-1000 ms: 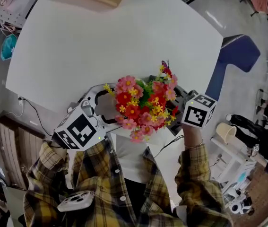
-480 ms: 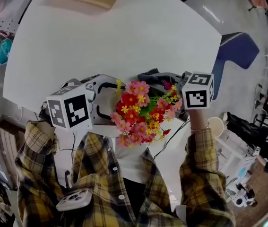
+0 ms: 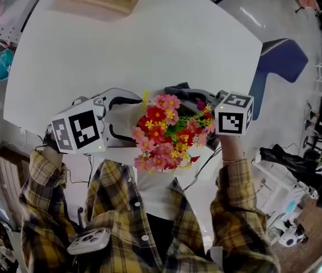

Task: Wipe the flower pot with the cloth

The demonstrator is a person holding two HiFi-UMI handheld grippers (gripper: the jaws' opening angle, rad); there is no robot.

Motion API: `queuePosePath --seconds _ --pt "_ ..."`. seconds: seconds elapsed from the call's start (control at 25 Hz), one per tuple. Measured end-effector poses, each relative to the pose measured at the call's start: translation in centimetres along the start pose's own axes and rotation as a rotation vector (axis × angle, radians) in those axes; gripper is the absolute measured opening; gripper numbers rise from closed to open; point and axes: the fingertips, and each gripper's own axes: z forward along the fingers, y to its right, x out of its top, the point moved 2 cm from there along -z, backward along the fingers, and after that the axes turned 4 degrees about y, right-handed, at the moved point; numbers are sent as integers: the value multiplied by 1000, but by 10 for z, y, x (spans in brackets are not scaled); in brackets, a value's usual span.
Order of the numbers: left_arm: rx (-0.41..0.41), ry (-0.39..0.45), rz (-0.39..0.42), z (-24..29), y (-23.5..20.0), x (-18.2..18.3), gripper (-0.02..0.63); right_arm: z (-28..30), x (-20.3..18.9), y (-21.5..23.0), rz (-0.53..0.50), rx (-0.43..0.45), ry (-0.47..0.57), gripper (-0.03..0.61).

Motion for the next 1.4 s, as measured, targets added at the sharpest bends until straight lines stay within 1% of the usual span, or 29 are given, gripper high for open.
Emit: queuePosePath --seconds 0.12,0.2,0.32,0.44,0.64,0.72,0.96,1.04,1.24,1.32,1.4 --pt "179 75 -42 -16 0 -6 397 -1 0 1 24 -50 57 17" --pt "314 115 -95 -28 1 -13 396 -1 0 2 42 -86 98 17" --pt "482 168 -229 -38 12 -26 396 -8 -2 3 65 -144 169 17" --pt "590 216 -345 -31 34 -26 396 -24 -10 0 101 -195 245 17" --pt "701 274 -466 -13 53 -21 396 -30 -30 -7 193 -229 332 17" --pt "748 291 -483 -9 54 -20 396 -29 -35 -10 218 -241 357 17" --pt "867 293 -438 -9 52 -16 396 -24 -53 -27 287 -275 415 17" --pt "894 296 -430 -13 48 -19 396 -20 -59 -32 303 -283 429 17" --pt "908 267 -389 -13 39 -23 396 -14 -68 -36 323 -270 434 17" --pt "894 260 -372 -15 37 -23 397 -13 -67 -37 298 -260 416 17" --pt "869 246 -348 -18 35 -23 396 -14 -64 -37 246 -253 386 17"
